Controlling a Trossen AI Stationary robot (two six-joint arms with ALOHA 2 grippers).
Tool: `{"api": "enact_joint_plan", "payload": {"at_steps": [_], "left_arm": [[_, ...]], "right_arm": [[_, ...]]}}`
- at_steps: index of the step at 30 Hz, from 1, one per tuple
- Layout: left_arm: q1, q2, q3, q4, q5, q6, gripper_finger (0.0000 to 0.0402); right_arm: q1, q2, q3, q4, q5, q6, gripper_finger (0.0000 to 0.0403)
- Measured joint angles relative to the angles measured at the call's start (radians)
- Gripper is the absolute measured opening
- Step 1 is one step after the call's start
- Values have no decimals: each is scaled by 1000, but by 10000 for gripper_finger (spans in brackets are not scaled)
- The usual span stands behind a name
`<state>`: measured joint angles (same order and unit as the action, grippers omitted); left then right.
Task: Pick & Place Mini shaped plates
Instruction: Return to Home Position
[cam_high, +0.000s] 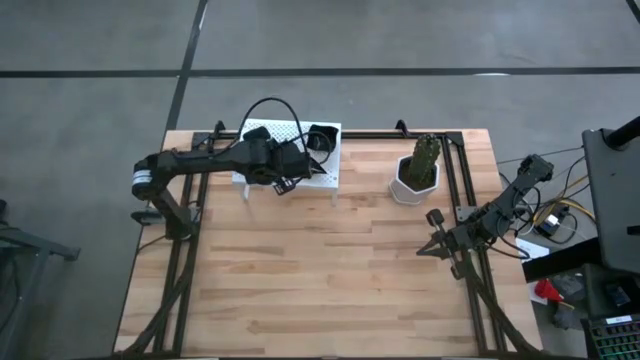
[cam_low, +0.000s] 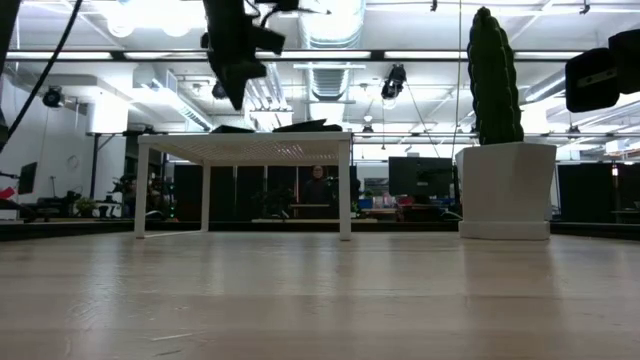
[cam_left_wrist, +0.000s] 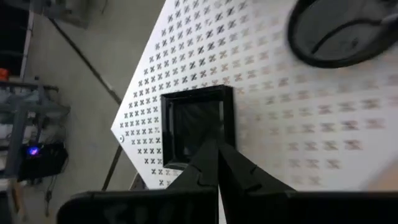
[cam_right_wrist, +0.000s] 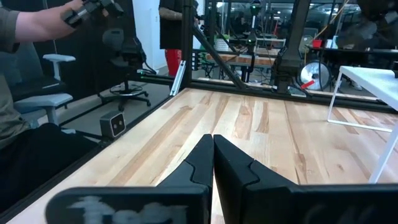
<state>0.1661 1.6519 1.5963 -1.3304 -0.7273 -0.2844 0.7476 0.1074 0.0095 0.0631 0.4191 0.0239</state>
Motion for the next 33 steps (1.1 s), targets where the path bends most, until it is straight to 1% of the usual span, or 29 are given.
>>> {"api": "enact_joint_plan", "payload": {"at_steps": [5,8,10,13,16,19,22,30,33], "left_arm": [[-69,-57,-9,70,11,-22,0],[-132,-121,-63,188,43,-14,0],[-175,-169,-125,297,93,5,0],[-248,-250,-239,489,160,24,0],[-314,-327,-370,712,214,102,0],[-345,-393,-506,890,311,144,0],[-372,-459,-654,1074,361,146,0],[-441,-647,-993,1373,428,148,0],[-455,-716,-1120,1501,434,168,0]], "right_arm": [[0,0,0,0,0,0,8],[0,0,0,0,0,1,8],[0,0,0,0,0,0,8],[0,0,0,0,0,1,8],[0,0,0,0,0,0,8],[0,0,0,0,0,0,8],[0,0,0,0,0,1,8],[0,0,0,0,0,0,8],[0,0,0,0,0,0,8]]}}
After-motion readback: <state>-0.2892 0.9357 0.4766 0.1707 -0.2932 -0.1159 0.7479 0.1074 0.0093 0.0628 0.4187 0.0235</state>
